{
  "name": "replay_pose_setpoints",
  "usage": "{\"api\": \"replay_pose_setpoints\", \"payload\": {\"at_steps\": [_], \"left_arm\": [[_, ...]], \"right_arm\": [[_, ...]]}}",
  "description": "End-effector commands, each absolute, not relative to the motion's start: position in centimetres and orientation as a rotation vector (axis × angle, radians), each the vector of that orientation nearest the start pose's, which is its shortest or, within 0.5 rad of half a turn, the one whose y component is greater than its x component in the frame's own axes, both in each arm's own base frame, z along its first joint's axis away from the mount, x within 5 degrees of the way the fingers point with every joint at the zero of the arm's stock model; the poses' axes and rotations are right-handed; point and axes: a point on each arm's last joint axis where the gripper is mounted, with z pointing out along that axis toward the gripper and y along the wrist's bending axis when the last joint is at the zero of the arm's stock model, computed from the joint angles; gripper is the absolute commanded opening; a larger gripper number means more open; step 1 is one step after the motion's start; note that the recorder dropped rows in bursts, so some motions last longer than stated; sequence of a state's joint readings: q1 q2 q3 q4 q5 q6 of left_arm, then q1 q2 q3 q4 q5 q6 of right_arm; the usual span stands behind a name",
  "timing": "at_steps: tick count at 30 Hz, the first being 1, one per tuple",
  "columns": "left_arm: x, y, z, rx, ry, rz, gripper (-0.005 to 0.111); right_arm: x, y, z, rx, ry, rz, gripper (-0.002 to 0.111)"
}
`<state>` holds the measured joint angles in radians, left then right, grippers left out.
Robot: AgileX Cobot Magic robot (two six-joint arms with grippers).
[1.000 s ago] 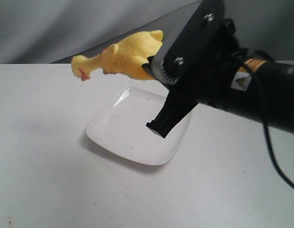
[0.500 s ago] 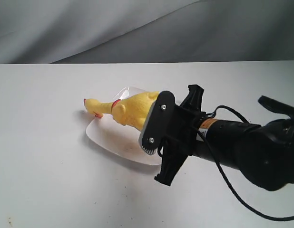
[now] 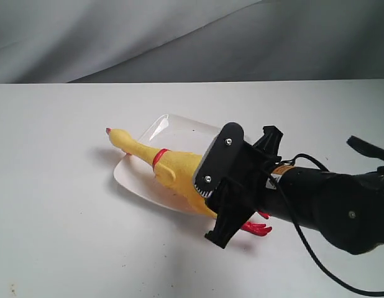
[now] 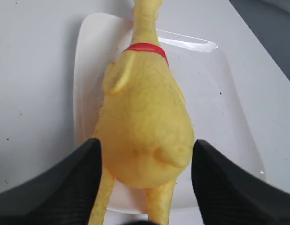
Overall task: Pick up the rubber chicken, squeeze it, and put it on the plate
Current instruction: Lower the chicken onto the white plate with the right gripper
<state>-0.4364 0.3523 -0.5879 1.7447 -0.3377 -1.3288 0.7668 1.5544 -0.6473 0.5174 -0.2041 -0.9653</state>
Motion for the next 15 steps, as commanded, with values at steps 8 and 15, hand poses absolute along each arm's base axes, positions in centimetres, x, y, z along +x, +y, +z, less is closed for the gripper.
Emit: {"api": "replay_pose_setpoints", "payload": {"at_steps": [8, 15], "left_arm": [[5.0, -4.4, 38.1, 0.692, 1.092, -0.159, 0.000], [5.0, -4.4, 38.1, 0.692, 1.092, -0.159, 0.000]], "right_arm": [[16.1, 13.8, 33.3, -0.773, 1.448, 0.223, 0.000], [7.6, 7.3, 38.9, -0.713, 1.179, 0.371, 0.000]]}}
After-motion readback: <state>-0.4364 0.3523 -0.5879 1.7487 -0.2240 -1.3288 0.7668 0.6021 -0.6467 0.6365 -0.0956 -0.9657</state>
